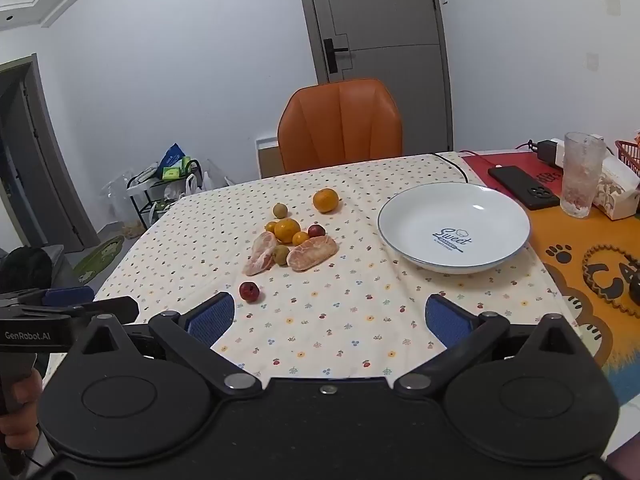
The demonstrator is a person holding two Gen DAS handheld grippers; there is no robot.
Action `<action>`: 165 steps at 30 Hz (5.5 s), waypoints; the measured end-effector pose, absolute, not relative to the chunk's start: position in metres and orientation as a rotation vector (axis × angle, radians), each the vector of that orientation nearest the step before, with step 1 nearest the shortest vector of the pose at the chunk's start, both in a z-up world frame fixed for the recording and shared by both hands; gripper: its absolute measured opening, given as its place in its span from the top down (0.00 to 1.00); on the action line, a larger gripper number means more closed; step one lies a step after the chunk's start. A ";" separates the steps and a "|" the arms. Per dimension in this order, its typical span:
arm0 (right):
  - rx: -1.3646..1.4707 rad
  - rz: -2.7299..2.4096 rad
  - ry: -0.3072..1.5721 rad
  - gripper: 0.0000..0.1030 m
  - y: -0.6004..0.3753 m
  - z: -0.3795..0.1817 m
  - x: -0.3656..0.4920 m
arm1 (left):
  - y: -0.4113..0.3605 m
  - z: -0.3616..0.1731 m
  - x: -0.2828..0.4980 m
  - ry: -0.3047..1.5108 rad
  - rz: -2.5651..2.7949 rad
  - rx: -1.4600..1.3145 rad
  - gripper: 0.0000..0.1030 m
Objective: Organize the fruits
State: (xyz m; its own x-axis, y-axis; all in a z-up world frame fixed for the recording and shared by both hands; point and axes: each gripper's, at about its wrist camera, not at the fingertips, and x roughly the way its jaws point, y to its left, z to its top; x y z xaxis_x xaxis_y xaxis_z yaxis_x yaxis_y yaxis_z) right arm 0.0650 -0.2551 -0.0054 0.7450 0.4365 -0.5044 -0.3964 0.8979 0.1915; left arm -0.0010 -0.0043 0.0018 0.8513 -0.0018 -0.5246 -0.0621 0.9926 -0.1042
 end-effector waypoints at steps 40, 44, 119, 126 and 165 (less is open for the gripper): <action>0.088 0.422 0.584 0.00 -0.260 0.002 0.063 | 0.002 0.010 -0.008 0.548 0.003 -0.155 0.00; 0.077 0.420 0.572 0.00 -0.259 0.004 0.061 | 0.001 0.011 -0.009 0.546 0.002 -0.151 0.00; 0.123 0.518 0.660 0.00 -0.235 -0.044 0.134 | 0.008 -0.030 0.066 0.569 -0.060 -0.182 0.17; 0.110 0.530 0.652 0.00 -0.227 -0.048 0.146 | 0.008 -0.043 0.085 0.602 -0.070 -0.202 0.32; 0.125 0.590 0.764 0.27 -0.179 -0.085 0.220 | 0.028 -0.079 0.155 0.700 -0.043 -0.230 0.79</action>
State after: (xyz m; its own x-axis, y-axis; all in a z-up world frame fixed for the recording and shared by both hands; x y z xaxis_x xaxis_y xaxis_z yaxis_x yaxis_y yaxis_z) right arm 0.2199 -0.1790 -0.0853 0.5698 0.5449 -0.6151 -0.4568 0.8323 0.3141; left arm 0.1546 0.0284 -0.0793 0.7649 -0.1158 -0.6337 -0.0378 0.9740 -0.2236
